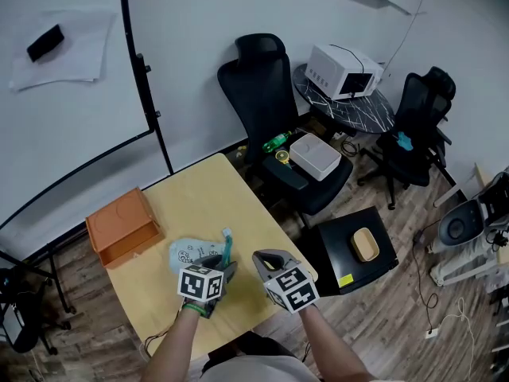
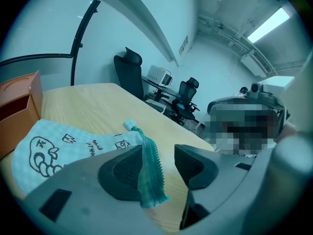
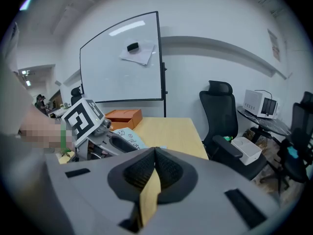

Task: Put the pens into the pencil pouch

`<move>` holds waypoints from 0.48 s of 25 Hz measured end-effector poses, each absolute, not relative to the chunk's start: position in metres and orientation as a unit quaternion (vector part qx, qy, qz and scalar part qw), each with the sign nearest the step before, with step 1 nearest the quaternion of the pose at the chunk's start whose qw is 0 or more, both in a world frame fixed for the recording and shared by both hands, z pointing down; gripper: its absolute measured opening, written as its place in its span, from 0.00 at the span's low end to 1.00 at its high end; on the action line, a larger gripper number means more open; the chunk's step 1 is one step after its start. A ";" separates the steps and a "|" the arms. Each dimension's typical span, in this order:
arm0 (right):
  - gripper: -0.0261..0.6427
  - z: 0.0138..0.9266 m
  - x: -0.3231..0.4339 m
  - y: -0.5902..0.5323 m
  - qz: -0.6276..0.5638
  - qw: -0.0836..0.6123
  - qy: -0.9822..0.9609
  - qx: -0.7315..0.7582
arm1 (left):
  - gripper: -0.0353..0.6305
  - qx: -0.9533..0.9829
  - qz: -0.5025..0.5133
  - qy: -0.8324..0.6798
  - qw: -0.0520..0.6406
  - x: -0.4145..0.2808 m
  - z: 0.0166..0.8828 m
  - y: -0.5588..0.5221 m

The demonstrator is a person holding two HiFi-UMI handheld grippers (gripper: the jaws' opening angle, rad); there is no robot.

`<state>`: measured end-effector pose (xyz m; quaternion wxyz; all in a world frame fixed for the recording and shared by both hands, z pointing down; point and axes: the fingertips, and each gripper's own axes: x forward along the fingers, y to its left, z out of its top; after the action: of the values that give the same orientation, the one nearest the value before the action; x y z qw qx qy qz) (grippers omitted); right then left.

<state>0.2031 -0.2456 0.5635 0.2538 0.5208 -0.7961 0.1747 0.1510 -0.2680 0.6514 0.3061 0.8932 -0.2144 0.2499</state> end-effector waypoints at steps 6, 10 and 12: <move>0.04 0.557 0.200 -0.250 0.171 0.232 -0.802 0.523 | 0.38 0.913 0.198 -0.219 0.283 0.144 0.616 -0.266; 0.04 0.534 0.191 -0.262 0.142 0.197 -0.816 0.524 | 0.38 0.925 0.147 -0.245 0.251 0.126 0.574 -0.278; 0.04 0.519 0.184 -0.269 0.119 0.175 -0.824 0.526 | 0.38 0.929 0.124 -0.271 0.221 0.111 0.550 -0.287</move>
<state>0.1842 -0.2692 0.5186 0.1746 0.5264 -0.8236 0.1189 0.1114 -0.2868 0.5497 0.2212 0.9286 -0.2711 0.1235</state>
